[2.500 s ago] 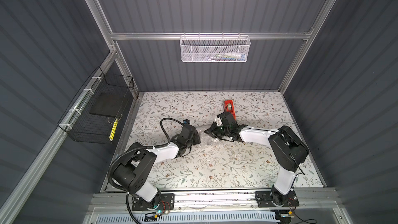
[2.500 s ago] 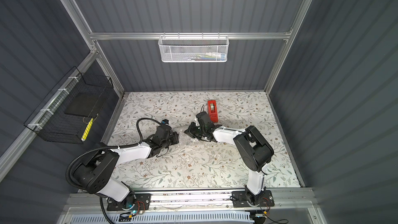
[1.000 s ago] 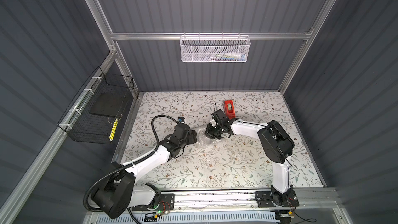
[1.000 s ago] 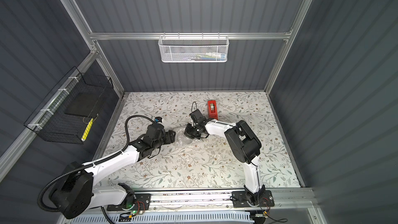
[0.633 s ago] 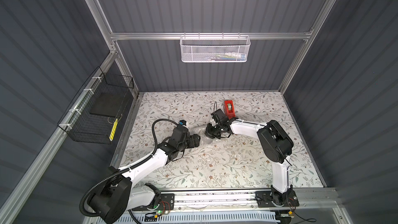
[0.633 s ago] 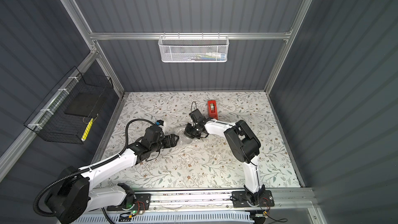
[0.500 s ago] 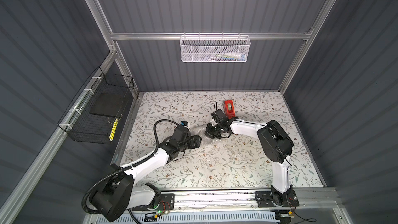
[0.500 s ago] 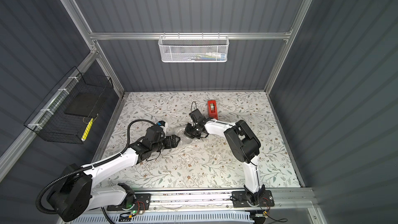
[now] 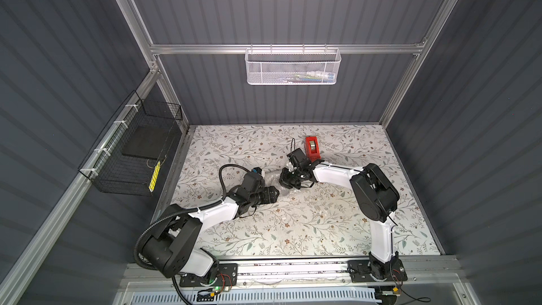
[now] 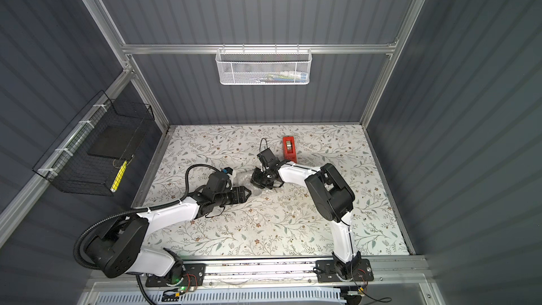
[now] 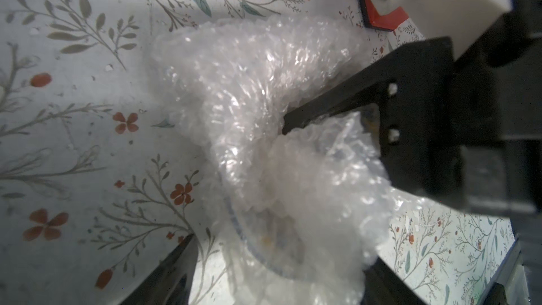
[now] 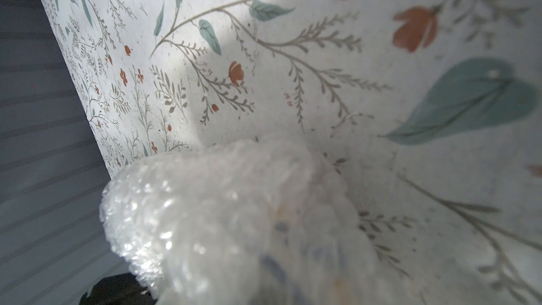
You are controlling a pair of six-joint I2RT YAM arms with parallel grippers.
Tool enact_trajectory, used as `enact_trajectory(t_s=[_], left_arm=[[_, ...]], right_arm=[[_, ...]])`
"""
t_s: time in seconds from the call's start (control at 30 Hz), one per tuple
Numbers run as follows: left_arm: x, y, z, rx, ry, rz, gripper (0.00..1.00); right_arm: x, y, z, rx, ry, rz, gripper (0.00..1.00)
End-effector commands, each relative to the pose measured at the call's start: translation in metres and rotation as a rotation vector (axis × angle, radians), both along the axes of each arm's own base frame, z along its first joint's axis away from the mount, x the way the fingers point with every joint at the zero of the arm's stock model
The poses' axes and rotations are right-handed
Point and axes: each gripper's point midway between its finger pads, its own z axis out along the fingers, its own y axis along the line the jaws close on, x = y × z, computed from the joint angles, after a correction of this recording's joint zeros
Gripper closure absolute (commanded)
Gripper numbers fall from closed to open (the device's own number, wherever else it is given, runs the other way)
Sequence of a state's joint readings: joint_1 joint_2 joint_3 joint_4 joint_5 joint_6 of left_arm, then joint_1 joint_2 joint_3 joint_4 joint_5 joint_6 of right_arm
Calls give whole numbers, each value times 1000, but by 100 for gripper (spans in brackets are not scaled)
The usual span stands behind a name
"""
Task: Wrap bowls in bubble wrap
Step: Wrap the bubble wrap at the center of the board.
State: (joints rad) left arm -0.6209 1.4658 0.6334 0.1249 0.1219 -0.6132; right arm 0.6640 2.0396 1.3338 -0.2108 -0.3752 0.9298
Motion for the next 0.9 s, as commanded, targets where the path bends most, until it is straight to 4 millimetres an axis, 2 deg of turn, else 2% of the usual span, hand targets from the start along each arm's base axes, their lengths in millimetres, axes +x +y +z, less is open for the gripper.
enact_trajectory(t_s=[0.0, 0.13, 0.23, 0.5, 0.63, 0.87], left_arm=[[11, -10, 12, -30, -38, -9, 22], [19, 4, 8, 0, -41, 44, 25], [25, 11, 15, -41, -50, 71, 27], [13, -3, 42, -158, -68, -3, 23], [9, -8, 35, -172, -37, -27, 22], [2, -2, 18, -126, 7, -28, 22]], right_arm=[[-7, -27, -44, -151, 57, -33, 100], [-7, -28, -43, -146, 56, -40, 100], [-7, -27, -43, -145, 56, -38, 100], [-5, -28, -43, -151, 54, -42, 100], [-4, -28, -43, -149, 54, -47, 100], [-4, -28, -43, -146, 55, -48, 100]])
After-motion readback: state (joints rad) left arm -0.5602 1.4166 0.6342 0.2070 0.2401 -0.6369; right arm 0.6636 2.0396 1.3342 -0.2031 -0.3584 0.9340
